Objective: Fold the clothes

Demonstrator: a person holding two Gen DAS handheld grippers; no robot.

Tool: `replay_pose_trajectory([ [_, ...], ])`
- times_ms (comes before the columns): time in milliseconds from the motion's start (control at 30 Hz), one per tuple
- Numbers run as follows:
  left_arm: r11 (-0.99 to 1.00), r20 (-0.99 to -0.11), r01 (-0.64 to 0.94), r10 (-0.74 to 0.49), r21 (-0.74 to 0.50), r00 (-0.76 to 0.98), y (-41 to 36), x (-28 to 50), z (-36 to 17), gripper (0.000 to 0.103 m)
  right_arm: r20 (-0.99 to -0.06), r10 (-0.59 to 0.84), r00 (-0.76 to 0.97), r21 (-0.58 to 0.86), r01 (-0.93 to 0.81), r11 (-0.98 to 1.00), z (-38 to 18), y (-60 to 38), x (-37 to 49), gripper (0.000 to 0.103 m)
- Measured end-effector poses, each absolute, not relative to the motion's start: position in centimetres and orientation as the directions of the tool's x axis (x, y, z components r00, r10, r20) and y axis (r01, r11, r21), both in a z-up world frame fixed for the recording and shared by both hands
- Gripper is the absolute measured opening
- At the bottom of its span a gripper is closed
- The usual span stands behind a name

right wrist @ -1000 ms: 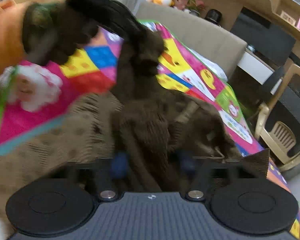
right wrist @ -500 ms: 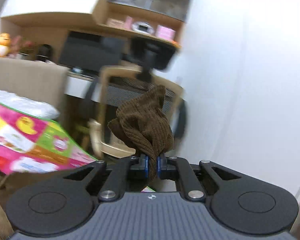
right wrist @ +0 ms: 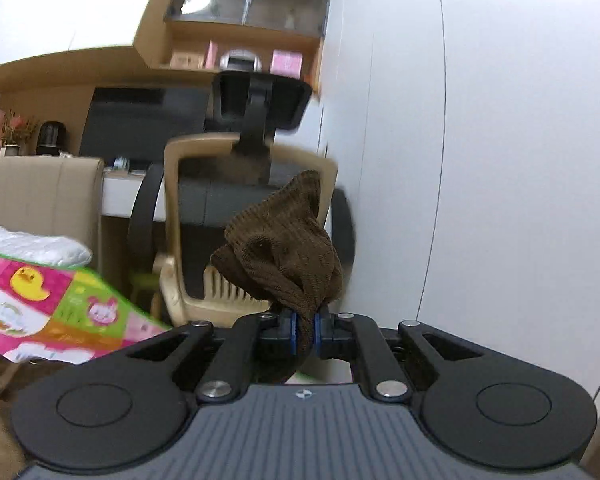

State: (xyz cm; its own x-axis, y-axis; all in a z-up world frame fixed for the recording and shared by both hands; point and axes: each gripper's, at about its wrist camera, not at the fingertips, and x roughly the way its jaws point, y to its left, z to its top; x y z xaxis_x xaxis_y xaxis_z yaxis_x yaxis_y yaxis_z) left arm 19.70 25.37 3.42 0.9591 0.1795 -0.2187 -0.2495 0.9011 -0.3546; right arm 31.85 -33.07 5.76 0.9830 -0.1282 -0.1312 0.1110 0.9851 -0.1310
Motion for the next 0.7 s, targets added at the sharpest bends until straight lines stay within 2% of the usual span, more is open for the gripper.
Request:
replay_pose_trajectory([
  [33, 0.900, -0.178, -0.252, 0.199, -0.355, 0.964, 25.2, 19.4, 3.8, 0.012, -0.162, -0.145, 0.976, -0.135, 0.123, 0.983, 5.0, -33.0, 32.8, 0.007],
  [67, 0.899, -0.176, -0.272, 0.223, -0.344, 0.959, 25.2, 19.6, 3.4, 0.016, -0.240, -0.159, 0.958, -0.147, 0.126, 0.981, 3.5, -33.1, 34.2, 0.007],
  [133, 0.894, -0.290, -0.341, 0.258, -0.289, 0.922, 25.5, 21.2, 1.2, 0.026, -0.417, -0.169, 0.893, -0.145, 0.118, 0.982, 0.4, -33.5, 36.8, 0.009],
  [167, 0.891, -0.352, -0.371, 0.269, -0.263, 0.897, 25.8, 22.1, 0.0, 0.027, -0.505, -0.159, 0.848, -0.122, 0.112, 0.986, -0.9, -34.1, 37.8, 0.011],
  [200, 0.883, -0.436, -0.395, 0.260, -0.253, 0.862, 26.3, 22.9, -1.5, 0.028, -0.554, -0.145, 0.820, -0.093, 0.113, 0.989, -1.9, -34.6, 37.8, 0.015],
  [233, 0.873, -0.504, -0.415, 0.245, -0.257, 0.828, 26.8, 23.2, -2.8, 0.028, -0.573, -0.135, 0.808, -0.069, 0.116, 0.991, -2.5, -35.1, 37.2, 0.019],
  [300, 0.861, -0.568, -0.416, 0.194, -0.292, 0.800, 27.6, 22.5, -4.2, 0.042, -0.574, -0.128, 0.809, -0.064, 0.111, 0.992, -2.8, -35.7, 35.3, 0.039],
  [333, 0.866, -0.567, -0.401, 0.178, -0.298, 0.804, 27.6, 21.9, -4.1, 0.060, -0.566, -0.123, 0.815, -0.073, 0.099, 0.992, -2.6, -35.7, 34.3, 0.045],
  [367, 0.876, -0.564, -0.380, 0.160, -0.297, 0.810, 27.4, 21.1, -3.7, 0.074, -0.558, -0.108, 0.823, -0.079, 0.077, 0.994, -2.2, -35.6, 32.8, 0.056],
  [400, 0.885, -0.561, -0.359, 0.143, -0.296, 0.816, 27.2, 20.3, -3.3, 0.079, -0.559, -0.079, 0.825, -0.071, 0.047, 0.996, -1.7, -35.3, 31.5, 0.062],
  [433, 0.894, -0.559, -0.335, 0.121, -0.297, 0.820, 27.0, 19.5, -2.9, 0.084, -0.563, -0.047, 0.825, -0.061, 0.016, 0.998, -1.3, -35.0, 30.2, 0.063],
  [533, 0.911, -0.575, -0.225, -0.017, -0.346, 0.818, 25.3, 17.0, -1.6, 0.089, -0.584, 0.066, 0.809, 0.003, -0.079, 0.997, -0.5, -34.2, 25.5, 0.063],
  [700, 0.891, -0.605, 0.002, -0.310, -0.454, 0.733, 20.2, 12.8, -1.7, 0.090, -0.621, 0.329, 0.711, 0.236, -0.230, 0.944, -1.1, -32.9, 18.7, 0.070],
])
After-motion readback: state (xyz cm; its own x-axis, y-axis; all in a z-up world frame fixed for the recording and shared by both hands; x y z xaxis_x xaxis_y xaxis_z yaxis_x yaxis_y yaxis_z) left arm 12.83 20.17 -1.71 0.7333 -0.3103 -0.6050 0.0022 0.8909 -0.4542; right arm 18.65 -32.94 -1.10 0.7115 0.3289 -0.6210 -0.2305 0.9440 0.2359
